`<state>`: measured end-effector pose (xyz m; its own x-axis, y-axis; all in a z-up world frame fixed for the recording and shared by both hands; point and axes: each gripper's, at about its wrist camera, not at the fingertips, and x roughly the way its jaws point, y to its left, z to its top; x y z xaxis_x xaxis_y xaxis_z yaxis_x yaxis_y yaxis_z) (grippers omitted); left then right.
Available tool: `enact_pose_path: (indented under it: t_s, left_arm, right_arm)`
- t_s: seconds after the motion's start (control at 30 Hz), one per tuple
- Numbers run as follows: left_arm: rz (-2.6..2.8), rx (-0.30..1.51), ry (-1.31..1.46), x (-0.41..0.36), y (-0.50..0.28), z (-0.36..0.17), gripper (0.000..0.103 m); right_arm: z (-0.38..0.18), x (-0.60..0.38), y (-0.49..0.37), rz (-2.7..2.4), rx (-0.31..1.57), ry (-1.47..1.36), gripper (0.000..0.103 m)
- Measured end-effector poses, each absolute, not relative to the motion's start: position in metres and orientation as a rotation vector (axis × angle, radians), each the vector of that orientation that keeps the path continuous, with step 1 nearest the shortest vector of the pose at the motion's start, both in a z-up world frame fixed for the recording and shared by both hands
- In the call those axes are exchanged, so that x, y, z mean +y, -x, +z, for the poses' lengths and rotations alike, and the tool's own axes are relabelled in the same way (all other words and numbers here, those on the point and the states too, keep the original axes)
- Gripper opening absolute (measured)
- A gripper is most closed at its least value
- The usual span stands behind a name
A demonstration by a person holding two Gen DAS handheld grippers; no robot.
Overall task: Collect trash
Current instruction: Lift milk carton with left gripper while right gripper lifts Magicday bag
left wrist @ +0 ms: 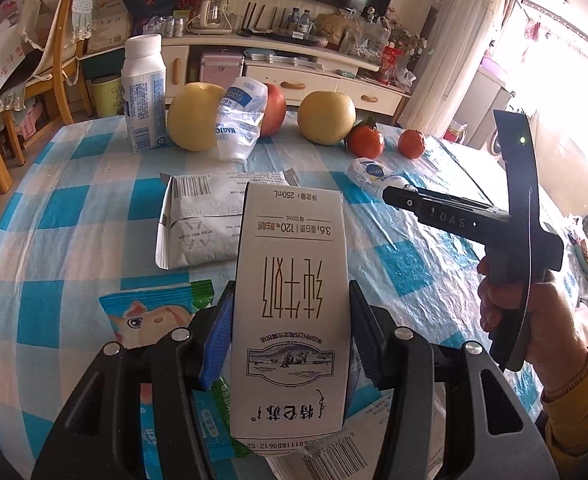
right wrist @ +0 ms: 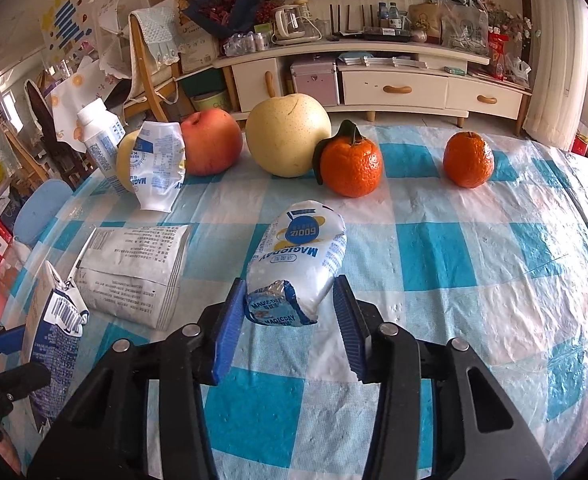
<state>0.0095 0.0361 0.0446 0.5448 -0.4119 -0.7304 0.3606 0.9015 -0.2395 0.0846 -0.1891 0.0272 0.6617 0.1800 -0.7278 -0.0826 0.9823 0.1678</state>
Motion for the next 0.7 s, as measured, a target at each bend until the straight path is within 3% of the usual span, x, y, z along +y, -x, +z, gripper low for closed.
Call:
enact_pose_path:
  t_s: [0.33, 0.57, 0.63, 0.7]
  left_arm:
    - [-0.461, 0.827, 0.107, 0.058, 0.002, 0.061, 0.055]
    - [-0.437, 0.817, 0.139, 0.076, 0.001, 0.064, 0.055]
    - [-0.433, 0.812, 0.152, 0.080, 0.001, 0.066, 0.055]
    - [-0.434, 0.808, 0.161, 0.082, 0.002, 0.067, 0.055]
  right_arm:
    - [0.039, -0.172, -0.060, 0.176, 0.814, -0.063, 0.037]
    - [0.032, -0.150, -0.038, 0.270, 0.896, -0.082, 0.036]
    - [0.026, -0.141, -0.035, 0.288, 0.926, -0.064, 0.041]
    - [0.023, -0.133, -0.033, 0.273, 0.923, -0.020, 0.061]
